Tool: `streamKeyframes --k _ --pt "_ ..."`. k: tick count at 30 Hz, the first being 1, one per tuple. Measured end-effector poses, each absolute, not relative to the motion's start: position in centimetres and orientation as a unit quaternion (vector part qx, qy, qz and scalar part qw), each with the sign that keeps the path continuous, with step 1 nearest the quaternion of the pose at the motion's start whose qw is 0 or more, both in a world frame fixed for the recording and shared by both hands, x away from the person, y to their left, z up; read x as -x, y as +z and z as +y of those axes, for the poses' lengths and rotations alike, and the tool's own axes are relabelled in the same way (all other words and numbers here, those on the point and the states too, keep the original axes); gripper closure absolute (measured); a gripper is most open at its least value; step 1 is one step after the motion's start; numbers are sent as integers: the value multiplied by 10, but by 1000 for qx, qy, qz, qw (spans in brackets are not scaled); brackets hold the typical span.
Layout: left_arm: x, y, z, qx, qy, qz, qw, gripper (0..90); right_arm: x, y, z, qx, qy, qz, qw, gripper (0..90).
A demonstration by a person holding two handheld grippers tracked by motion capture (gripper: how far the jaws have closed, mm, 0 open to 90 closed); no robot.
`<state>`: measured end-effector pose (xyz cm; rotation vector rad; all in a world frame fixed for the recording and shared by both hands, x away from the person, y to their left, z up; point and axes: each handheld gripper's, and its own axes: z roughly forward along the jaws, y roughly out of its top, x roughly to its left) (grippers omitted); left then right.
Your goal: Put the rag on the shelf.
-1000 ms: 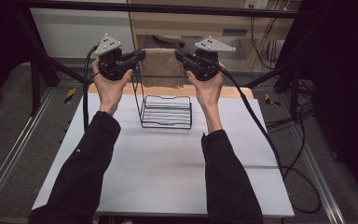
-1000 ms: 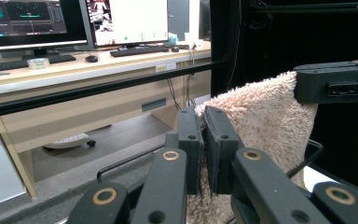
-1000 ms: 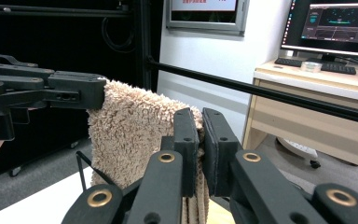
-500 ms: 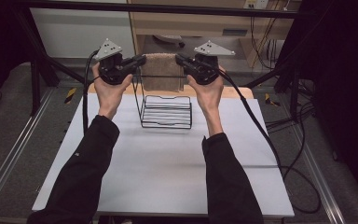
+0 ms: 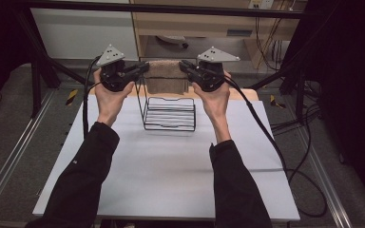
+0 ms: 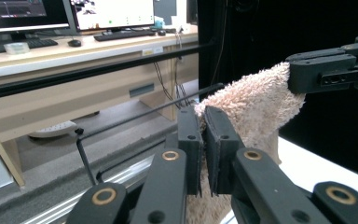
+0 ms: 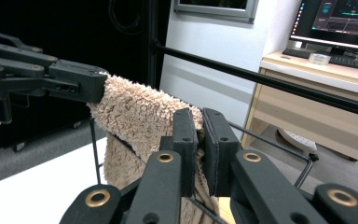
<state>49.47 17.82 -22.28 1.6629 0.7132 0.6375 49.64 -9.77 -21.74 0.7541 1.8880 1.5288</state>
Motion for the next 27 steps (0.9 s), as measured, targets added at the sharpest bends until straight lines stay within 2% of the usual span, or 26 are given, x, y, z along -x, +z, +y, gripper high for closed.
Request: streamKeyframes --k 22,27 --pt "-480 -243 178 -733 255 300 555 840 -480 -242 -102 -271 558 736 272 840" --pt "-478 -240 180 -733 249 303 556 814 -480 -244 -102 -269 557 737 272 841"
